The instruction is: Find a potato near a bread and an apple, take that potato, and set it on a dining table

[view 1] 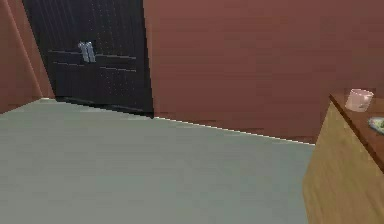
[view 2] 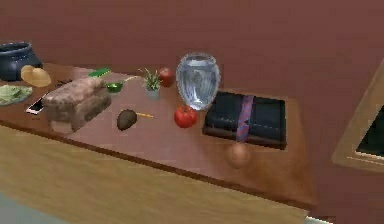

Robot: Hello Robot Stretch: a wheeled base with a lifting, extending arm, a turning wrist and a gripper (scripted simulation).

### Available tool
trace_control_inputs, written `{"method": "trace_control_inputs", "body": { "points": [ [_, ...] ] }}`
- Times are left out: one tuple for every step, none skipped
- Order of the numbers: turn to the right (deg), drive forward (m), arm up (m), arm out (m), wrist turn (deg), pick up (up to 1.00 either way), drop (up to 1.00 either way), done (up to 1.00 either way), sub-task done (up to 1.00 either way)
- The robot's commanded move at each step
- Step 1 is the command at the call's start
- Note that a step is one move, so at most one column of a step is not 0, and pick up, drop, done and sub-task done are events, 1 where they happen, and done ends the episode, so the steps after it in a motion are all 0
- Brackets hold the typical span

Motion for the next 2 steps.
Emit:
{"method": "trace_control_inputs", "body": {
  "points": [
    [0.0,0.15,0.0,0.0,0.0,0.0,0.0,0.0,0.0],
    [45.0,0.0,0.0,0.0,0.0,0.0,0.0,0.0,0.0]
  ]
}}
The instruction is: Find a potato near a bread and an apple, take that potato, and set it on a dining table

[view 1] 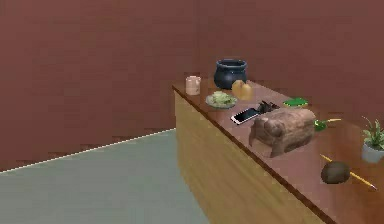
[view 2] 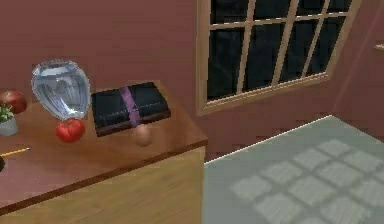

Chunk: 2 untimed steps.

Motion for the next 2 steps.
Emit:
{"method": "trace_control_inputs", "body": {
  "points": [
    [45.0,0.0,0.0,0.0,0.0,0.0,0.0,0.0,0.0],
    [-45.0,0.0,0.0,0.0,0.0,0.0,0.0,0.0,0.0]
  ]
}}
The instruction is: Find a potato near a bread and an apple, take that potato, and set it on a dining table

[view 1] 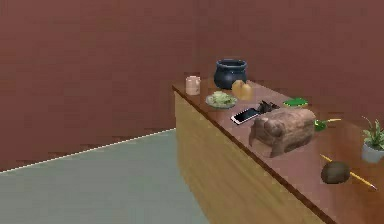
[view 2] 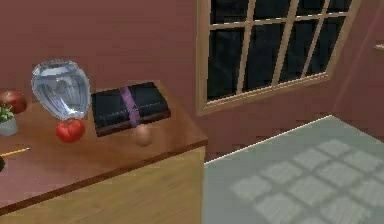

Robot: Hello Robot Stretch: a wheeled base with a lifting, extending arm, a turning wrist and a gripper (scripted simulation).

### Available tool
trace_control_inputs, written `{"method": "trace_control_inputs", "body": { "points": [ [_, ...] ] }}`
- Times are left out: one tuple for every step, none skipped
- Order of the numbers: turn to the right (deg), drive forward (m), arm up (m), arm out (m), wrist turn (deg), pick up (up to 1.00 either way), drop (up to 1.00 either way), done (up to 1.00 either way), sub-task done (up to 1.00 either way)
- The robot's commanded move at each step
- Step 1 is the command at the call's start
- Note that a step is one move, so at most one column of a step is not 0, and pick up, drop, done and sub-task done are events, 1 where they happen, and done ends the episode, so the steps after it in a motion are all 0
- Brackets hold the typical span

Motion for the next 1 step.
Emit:
{"method": "trace_control_inputs", "body": {
  "points": [
    [-42.0,0.0,0.0,0.0,0.0,0.0,0.0,0.0,0.0]
  ]
}}
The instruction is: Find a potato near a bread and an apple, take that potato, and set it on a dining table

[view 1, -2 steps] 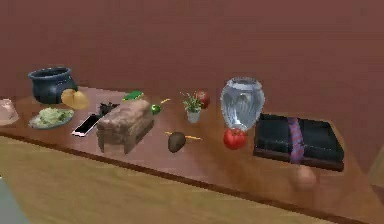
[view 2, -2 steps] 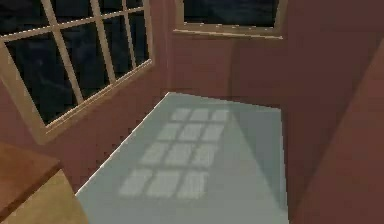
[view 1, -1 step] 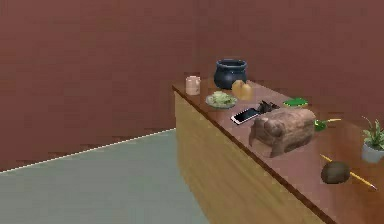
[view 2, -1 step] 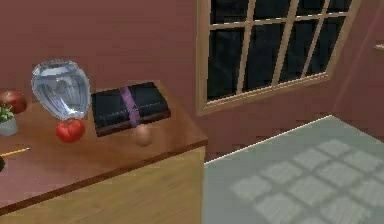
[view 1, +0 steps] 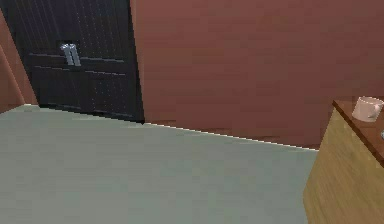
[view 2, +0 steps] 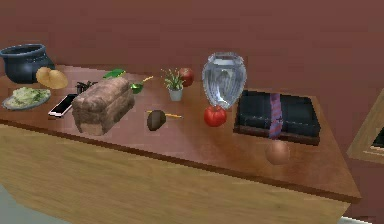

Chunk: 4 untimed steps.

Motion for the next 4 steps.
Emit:
{"method": "trace_control_inputs", "body": {
  "points": [
    [0.0,0.0,0.5,0.0,0.0,0.0,0.0,0.0,0.0],
    [0.0,0.0,0.38,0.0,0.0,0.0,0.0,0.0,0.0],
    [0.0,0.0,0.0,0.38,0.0,0.0,0.0,0.0,0.0],
    [0.0,0.0,0.0,0.0,45.0,0.0,0.0,0.0,0.0]
  ]
}}
